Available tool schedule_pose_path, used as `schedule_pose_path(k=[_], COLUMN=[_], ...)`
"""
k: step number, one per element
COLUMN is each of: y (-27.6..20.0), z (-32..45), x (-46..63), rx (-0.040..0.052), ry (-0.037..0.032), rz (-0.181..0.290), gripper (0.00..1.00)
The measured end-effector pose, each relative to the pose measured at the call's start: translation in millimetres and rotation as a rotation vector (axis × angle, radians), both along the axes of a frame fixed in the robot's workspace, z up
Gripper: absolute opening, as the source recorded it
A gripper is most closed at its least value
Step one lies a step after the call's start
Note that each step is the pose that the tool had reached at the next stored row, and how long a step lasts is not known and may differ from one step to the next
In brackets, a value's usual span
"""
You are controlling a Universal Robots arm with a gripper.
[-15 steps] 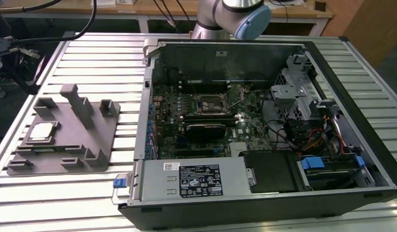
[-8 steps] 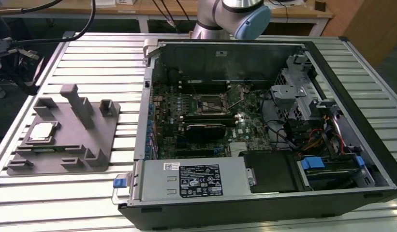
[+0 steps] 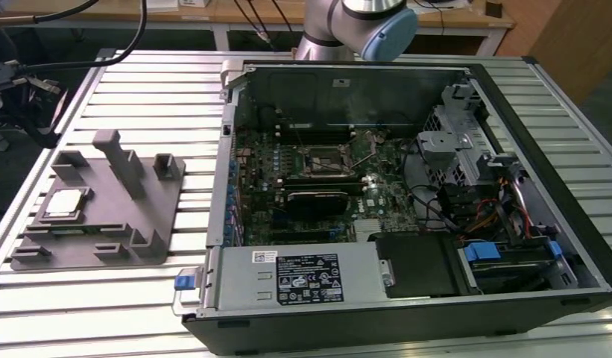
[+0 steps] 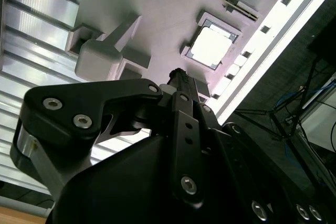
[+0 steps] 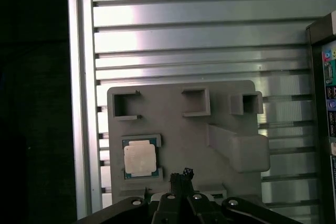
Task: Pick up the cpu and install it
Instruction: 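Pick up the cpu and move it towards the insertion slot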
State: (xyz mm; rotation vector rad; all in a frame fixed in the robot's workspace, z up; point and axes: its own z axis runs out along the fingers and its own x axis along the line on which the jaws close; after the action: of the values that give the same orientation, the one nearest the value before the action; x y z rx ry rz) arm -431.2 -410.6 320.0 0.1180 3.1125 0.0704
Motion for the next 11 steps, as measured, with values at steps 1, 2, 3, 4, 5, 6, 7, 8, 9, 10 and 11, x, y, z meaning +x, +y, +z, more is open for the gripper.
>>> schedule_pose_path(k=[1, 2, 3, 4, 5, 6, 7, 8, 9, 10, 11], y=[0.0, 0.0, 0.0, 0.0, 0.0, 0.0, 0.0, 0.0, 0.0, -0.1, -0.1], z=[-0.2, -0.4, -0.6, -0.8, -1.0, -1.4, -1.9, -2.3, -2.7, -3.2, -3.6], x=[-0.1, -0.3, -0.4, -0.5, -0.7, -0.8, -0.9, -1.1, -1.3, -1.5, -1.6], rx=[0.0, 0.0, 0.0, 0.0, 0.0, 0.0, 0.0001, 0.0, 0.0, 0.0, 0.0], ry=[0.0, -0.0001, -0.0001, 0.0, 0.0, 0.0, -0.0002, -0.0001, 0.0, 0.0, 0.0], rz=[0.0, 0.0, 0.0, 0.0, 0.0, 0.0, 0.0, 0.0, 0.0, 0.0, 0.0], gripper=[0.11, 0.11, 0.11, 0.11, 0.11, 0.11, 0.11, 0.11, 0.11, 0.11, 0.11])
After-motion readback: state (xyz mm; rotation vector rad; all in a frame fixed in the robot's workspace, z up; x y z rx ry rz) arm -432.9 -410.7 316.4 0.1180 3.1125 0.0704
